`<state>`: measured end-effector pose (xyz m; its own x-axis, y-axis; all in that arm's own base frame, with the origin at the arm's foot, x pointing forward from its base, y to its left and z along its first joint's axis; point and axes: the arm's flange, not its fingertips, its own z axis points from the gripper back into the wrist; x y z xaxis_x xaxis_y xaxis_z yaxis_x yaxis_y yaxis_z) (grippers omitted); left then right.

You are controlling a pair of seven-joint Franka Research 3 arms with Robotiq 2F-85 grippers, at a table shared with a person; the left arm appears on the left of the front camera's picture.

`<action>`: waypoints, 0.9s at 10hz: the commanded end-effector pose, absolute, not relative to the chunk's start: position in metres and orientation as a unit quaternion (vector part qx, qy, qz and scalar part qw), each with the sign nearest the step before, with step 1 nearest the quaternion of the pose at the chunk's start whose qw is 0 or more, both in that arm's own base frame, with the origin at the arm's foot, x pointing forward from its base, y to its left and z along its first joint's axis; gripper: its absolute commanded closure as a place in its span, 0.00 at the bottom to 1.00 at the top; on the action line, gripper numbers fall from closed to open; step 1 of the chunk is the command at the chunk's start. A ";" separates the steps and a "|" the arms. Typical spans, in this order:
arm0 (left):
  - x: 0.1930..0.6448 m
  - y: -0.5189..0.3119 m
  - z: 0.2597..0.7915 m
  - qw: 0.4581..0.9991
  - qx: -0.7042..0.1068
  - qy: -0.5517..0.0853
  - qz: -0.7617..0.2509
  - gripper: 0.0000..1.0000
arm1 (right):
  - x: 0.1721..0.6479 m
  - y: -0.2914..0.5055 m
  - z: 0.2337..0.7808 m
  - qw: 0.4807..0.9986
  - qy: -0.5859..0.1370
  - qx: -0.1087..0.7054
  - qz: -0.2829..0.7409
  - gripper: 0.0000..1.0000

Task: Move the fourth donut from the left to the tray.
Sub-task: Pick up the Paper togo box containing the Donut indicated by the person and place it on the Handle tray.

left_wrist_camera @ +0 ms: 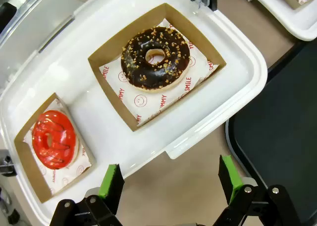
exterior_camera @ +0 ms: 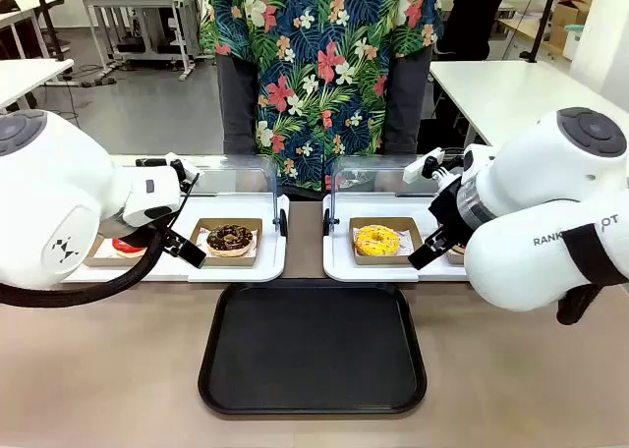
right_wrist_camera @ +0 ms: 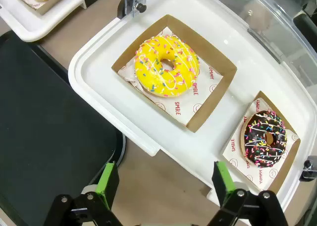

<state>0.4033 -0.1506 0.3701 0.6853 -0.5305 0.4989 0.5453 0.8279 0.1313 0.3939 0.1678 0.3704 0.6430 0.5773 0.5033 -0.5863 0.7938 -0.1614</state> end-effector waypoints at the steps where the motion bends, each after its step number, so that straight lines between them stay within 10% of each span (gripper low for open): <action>1: 0.403 -0.151 0.370 0.918 -0.014 -0.268 -0.293 0.00 | 0.394 0.168 0.370 0.906 -0.275 0.008 0.321 0.00; 9: 0.403 -0.151 0.370 0.918 -0.014 -0.268 -0.293 0.00 | 0.394 0.168 0.370 0.906 -0.275 0.008 0.321 0.00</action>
